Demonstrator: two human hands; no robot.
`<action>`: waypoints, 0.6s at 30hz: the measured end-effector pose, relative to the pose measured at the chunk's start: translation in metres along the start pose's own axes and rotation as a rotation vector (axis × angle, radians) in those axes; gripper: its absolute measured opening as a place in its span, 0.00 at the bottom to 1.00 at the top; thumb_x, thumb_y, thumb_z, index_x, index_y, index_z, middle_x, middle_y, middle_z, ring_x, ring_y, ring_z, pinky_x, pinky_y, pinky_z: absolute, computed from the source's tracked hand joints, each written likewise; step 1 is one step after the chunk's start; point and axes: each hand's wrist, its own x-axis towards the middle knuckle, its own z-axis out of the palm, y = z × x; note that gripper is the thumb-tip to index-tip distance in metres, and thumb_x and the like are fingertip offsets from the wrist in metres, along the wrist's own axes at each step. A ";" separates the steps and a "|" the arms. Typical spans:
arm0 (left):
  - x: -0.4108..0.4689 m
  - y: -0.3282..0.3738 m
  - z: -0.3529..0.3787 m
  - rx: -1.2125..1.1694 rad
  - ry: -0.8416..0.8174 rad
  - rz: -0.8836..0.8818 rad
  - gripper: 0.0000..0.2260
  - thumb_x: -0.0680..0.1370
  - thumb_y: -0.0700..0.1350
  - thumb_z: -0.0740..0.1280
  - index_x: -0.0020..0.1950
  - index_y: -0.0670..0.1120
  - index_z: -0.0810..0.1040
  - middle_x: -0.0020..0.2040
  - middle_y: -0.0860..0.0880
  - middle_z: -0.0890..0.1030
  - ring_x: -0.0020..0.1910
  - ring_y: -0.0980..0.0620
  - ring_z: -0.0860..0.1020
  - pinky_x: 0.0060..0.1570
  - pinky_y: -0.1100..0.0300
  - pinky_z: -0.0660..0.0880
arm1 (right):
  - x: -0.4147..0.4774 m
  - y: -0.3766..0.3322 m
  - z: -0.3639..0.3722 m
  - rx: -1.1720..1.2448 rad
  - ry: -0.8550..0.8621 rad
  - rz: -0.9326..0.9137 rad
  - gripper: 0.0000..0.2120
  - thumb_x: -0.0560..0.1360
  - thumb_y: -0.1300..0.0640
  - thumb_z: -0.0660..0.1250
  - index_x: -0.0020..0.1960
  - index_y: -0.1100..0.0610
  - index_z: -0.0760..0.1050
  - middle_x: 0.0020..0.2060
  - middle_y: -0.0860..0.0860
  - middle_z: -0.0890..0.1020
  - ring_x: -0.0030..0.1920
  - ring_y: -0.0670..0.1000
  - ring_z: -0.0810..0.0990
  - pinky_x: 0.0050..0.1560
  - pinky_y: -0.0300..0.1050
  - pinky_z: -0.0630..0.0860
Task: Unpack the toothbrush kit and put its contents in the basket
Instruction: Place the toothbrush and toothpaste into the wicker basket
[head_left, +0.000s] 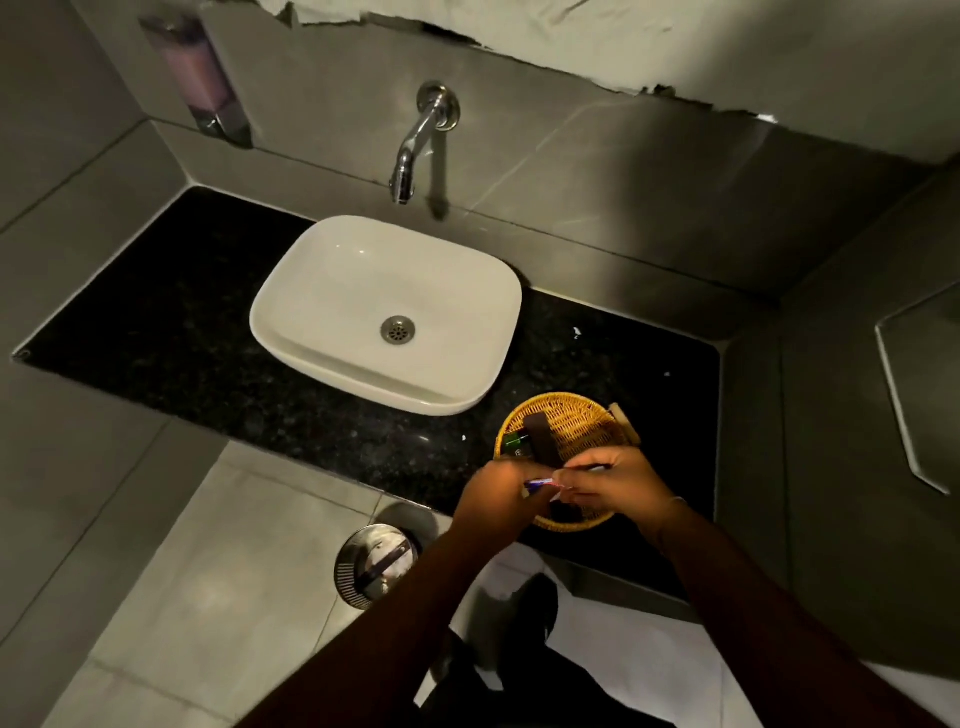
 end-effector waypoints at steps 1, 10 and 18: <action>0.004 0.001 0.002 -0.091 -0.015 -0.058 0.10 0.83 0.54 0.70 0.56 0.52 0.89 0.48 0.54 0.90 0.47 0.60 0.87 0.46 0.61 0.81 | 0.003 0.000 -0.004 0.005 0.007 -0.015 0.12 0.72 0.66 0.79 0.54 0.67 0.85 0.46 0.66 0.89 0.41 0.55 0.91 0.38 0.40 0.86; 0.033 -0.012 0.003 -0.437 0.118 -0.568 0.06 0.80 0.45 0.76 0.45 0.46 0.91 0.30 0.54 0.85 0.29 0.64 0.79 0.34 0.66 0.76 | 0.053 0.004 -0.051 0.358 0.088 0.089 0.15 0.74 0.72 0.74 0.61 0.70 0.82 0.60 0.67 0.85 0.58 0.64 0.86 0.65 0.59 0.81; 0.076 -0.020 0.037 -0.447 -0.021 -0.905 0.08 0.80 0.38 0.76 0.57 0.38 0.86 0.36 0.42 0.82 0.29 0.50 0.79 0.29 0.58 0.81 | 0.100 0.005 -0.048 -0.048 0.291 -0.001 0.13 0.77 0.60 0.75 0.61 0.60 0.86 0.57 0.56 0.88 0.56 0.59 0.86 0.58 0.54 0.85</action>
